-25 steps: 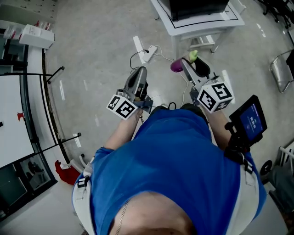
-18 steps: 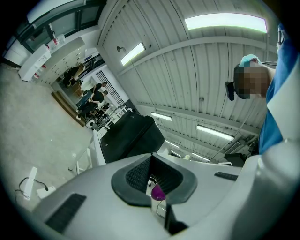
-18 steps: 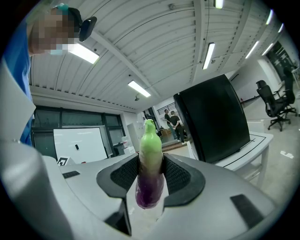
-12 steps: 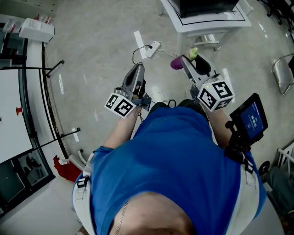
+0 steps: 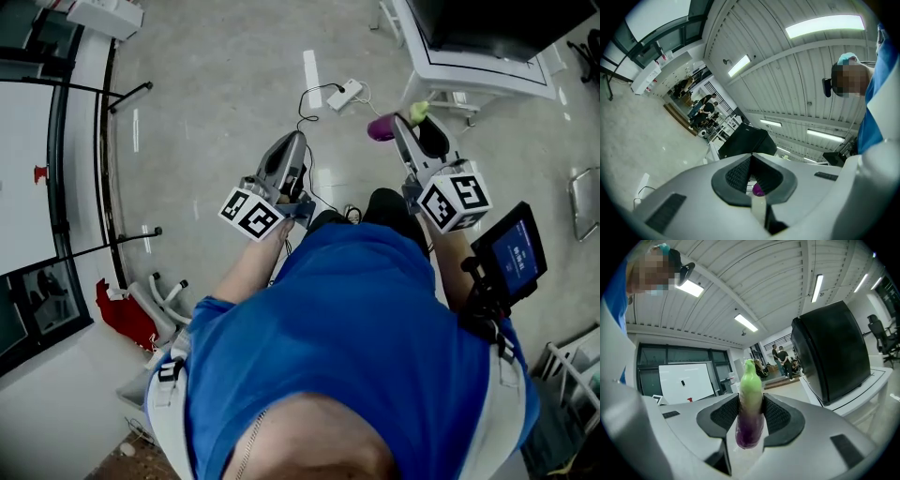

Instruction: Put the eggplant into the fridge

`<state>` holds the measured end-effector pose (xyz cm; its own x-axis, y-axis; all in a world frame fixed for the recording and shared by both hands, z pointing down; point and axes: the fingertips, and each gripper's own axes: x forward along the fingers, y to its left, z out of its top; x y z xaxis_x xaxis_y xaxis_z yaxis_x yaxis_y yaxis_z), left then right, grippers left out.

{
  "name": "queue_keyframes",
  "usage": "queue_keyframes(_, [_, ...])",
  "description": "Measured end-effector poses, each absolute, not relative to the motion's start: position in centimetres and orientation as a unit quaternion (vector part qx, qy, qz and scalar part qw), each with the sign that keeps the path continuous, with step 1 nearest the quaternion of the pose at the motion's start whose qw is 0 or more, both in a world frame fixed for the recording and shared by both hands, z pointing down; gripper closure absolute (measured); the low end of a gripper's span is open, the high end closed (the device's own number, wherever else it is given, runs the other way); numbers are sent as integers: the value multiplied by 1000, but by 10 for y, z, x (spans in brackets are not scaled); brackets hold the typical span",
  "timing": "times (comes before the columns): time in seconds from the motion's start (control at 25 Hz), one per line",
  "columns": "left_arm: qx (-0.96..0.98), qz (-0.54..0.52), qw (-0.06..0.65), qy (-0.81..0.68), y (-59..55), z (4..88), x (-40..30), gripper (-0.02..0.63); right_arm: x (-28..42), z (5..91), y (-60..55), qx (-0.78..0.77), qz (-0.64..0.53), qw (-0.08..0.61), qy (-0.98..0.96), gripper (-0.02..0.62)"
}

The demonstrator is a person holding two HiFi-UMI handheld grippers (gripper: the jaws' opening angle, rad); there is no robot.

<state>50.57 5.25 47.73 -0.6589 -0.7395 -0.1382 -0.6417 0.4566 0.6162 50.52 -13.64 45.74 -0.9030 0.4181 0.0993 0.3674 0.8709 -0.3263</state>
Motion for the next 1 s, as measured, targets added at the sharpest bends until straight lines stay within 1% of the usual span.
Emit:
queue_keyframes(0.48, [376, -324, 51, -867, 75, 459, 526, 597, 503, 440, -120, -236, 146, 70, -958, 431])
queue_keyframes(0.56, [370, -323, 53, -869, 77, 465, 510, 597, 484, 447, -121, -238, 148, 70, -957, 431])
queue_keyframes(0.76, [352, -320, 47, -879, 94, 465, 432, 597, 397, 452, -106, -257, 150, 71, -952, 431])
queue_keyframes(1.0, [349, -314, 38, -882, 94, 453, 376, 597, 338, 442, -105, -265, 147, 69, -950, 431])
